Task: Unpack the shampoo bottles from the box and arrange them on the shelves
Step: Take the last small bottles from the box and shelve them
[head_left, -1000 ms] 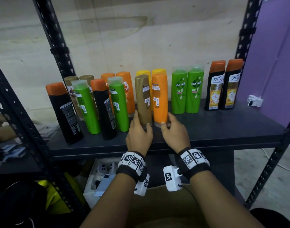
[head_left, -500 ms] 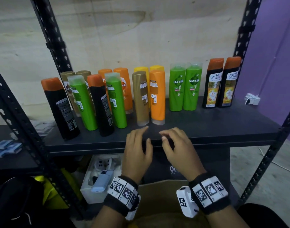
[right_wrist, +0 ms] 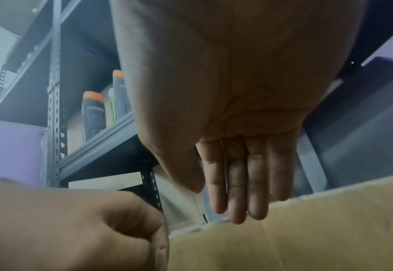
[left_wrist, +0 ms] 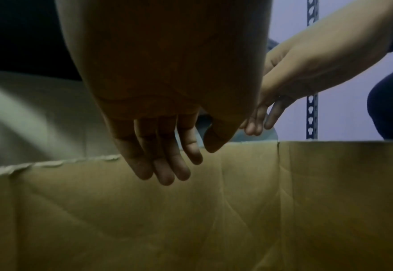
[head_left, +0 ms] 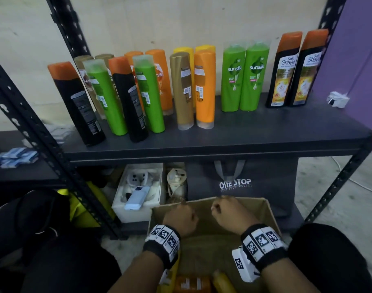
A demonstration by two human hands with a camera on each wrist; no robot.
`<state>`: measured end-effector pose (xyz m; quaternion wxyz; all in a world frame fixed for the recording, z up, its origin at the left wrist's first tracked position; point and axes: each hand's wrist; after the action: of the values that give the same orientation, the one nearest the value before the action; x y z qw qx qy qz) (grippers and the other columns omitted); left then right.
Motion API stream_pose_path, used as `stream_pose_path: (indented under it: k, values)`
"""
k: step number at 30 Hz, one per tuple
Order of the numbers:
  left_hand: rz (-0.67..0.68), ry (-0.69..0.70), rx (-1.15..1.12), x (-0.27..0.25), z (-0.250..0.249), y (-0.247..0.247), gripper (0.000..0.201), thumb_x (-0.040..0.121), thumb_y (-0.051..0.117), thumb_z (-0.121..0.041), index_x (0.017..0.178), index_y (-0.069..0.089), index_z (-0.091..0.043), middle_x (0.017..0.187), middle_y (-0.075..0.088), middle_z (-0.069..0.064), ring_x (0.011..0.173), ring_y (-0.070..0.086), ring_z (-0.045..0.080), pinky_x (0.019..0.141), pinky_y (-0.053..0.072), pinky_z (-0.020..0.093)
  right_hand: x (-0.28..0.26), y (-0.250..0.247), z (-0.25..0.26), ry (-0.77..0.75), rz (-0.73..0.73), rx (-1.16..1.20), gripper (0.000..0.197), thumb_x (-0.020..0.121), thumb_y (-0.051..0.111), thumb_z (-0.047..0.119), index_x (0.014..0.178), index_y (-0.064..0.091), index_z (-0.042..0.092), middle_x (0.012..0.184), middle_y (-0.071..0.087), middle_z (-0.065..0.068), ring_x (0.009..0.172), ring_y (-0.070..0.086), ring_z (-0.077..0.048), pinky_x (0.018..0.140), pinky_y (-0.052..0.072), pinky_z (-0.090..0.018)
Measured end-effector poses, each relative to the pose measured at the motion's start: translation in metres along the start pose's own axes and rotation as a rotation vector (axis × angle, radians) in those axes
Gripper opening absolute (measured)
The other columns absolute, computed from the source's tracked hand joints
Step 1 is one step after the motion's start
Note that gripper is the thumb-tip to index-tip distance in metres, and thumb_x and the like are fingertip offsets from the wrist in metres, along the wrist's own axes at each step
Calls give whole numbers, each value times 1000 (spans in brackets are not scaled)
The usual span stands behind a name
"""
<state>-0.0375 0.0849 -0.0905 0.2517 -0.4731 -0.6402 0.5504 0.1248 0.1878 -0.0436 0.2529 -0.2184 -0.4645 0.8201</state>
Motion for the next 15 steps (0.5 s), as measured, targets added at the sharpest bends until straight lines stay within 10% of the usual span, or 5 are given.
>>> stream_pose_path:
  k: [9, 15]
  values:
    - [276, -157, 98, -13, 16, 56, 40, 104, 50, -34, 129, 61, -4, 135, 60, 19, 121, 62, 36, 98, 54, 43, -4, 57, -3, 129, 304, -26, 26, 103, 49, 22, 104, 72, 11, 108, 69, -7, 99, 64, -26, 94, 53, -44]
    - [389, -160, 109, -27, 23, 95, 40, 104, 51, -29, 134, 60, -6, 140, 59, 17, 125, 59, 35, 100, 52, 41, -11, 99, -9, 177, 513, -140, 25, 106, 47, 22, 105, 68, 7, 116, 67, -13, 107, 64, -30, 84, 46, -33]
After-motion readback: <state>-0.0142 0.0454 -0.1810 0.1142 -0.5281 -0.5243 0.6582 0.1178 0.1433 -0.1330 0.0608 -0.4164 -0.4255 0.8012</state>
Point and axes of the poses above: each hand's wrist, its own x-axis towards the middle knuckle, its own y-axis out of the palm, z = x × y
